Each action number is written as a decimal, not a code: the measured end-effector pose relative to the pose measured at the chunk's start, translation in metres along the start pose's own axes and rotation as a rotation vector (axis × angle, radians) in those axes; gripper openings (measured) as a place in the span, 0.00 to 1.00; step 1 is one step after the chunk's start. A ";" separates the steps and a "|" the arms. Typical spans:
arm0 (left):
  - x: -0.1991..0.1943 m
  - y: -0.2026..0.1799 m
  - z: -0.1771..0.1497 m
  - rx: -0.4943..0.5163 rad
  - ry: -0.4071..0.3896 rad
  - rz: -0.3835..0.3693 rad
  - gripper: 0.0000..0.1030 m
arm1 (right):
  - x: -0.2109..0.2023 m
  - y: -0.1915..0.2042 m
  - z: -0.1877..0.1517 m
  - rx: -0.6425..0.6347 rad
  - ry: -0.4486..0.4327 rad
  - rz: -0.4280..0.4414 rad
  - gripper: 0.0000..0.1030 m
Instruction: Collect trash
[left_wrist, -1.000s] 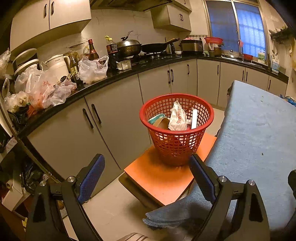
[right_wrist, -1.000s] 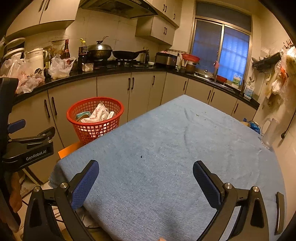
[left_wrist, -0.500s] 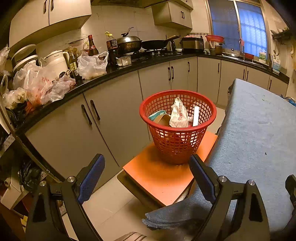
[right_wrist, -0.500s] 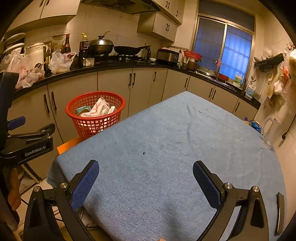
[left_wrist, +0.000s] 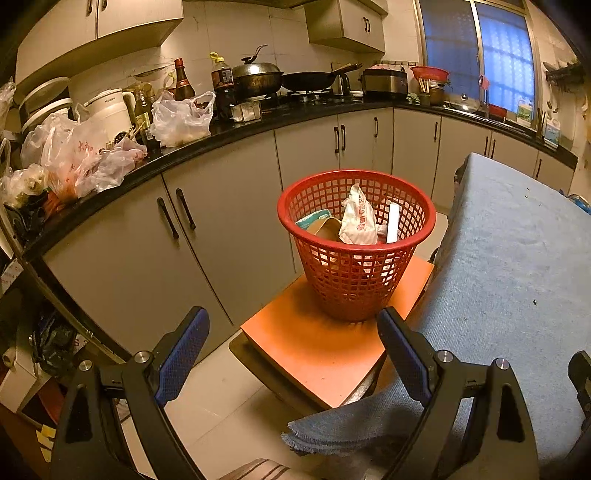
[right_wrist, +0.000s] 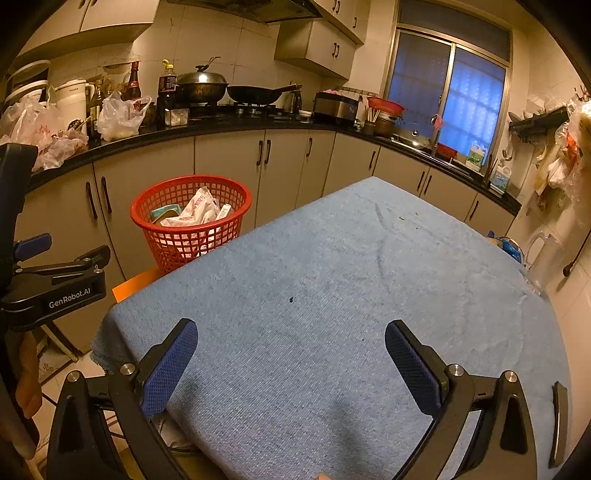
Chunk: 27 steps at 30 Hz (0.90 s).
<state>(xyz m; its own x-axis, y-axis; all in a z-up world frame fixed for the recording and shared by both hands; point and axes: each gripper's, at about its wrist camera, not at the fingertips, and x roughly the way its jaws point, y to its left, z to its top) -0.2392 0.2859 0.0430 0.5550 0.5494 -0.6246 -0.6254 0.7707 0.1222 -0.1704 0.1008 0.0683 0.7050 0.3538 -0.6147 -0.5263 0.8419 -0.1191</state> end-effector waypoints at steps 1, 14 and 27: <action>0.000 0.001 0.000 0.000 0.000 -0.003 0.89 | 0.000 0.000 0.000 0.003 0.002 -0.001 1.00; 0.005 0.001 -0.001 -0.004 0.011 -0.023 0.89 | 0.002 0.003 -0.001 -0.002 0.023 -0.017 1.00; 0.012 0.000 -0.001 -0.002 0.026 -0.030 0.89 | 0.004 0.003 -0.002 0.000 0.031 -0.015 1.00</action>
<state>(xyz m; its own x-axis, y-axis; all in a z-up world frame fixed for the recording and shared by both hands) -0.2338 0.2921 0.0347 0.5593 0.5173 -0.6478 -0.6095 0.7862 0.1015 -0.1699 0.1034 0.0639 0.6979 0.3280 -0.6367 -0.5157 0.8470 -0.1290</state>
